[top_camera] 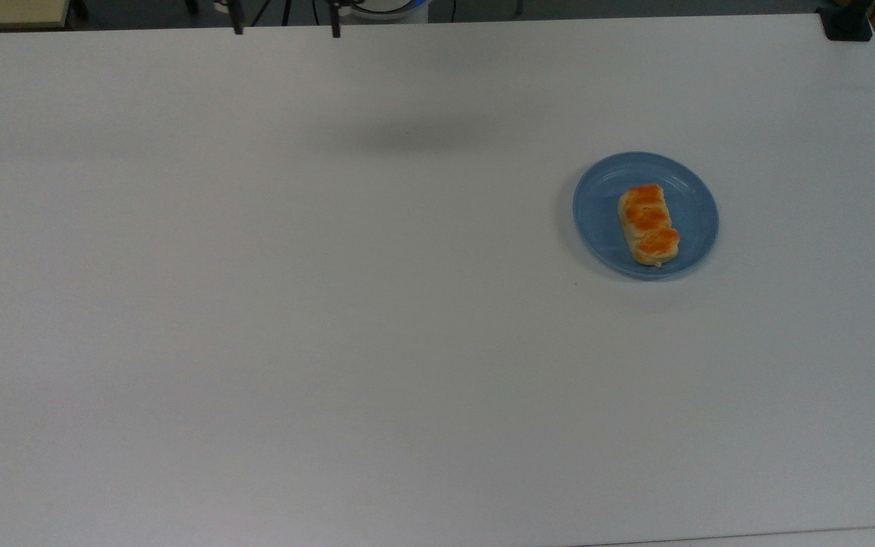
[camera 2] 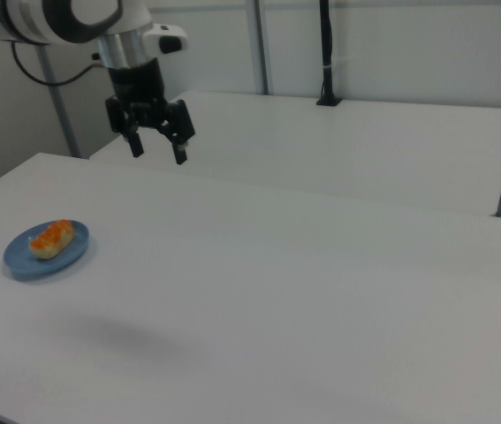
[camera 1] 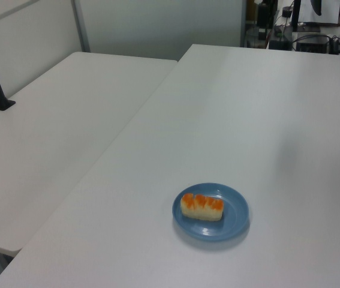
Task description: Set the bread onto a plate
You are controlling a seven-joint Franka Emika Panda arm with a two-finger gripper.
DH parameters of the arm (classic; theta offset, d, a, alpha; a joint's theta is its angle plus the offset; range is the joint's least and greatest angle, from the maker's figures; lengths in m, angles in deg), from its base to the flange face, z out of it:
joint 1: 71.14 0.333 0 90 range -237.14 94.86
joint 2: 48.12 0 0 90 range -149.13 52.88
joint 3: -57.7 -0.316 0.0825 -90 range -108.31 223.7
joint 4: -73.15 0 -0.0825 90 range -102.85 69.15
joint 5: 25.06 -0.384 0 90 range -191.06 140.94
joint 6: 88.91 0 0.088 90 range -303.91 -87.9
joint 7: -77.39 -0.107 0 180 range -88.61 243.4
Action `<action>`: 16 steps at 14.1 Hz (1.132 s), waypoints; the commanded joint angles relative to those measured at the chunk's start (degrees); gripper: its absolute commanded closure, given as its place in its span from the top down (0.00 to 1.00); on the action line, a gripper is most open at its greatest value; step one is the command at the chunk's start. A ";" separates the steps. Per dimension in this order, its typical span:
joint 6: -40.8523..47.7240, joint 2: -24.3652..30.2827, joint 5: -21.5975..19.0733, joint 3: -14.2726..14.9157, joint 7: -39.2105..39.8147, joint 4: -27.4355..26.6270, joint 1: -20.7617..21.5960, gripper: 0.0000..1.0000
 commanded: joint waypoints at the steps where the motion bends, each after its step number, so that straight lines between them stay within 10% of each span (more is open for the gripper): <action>1: -5.78 1.56 -1.20 2.93 1.25 -4.75 0.56 1.00; 16: -7.73 2.44 -2.87 2.94 -1.92 -5.28 0.11 1.00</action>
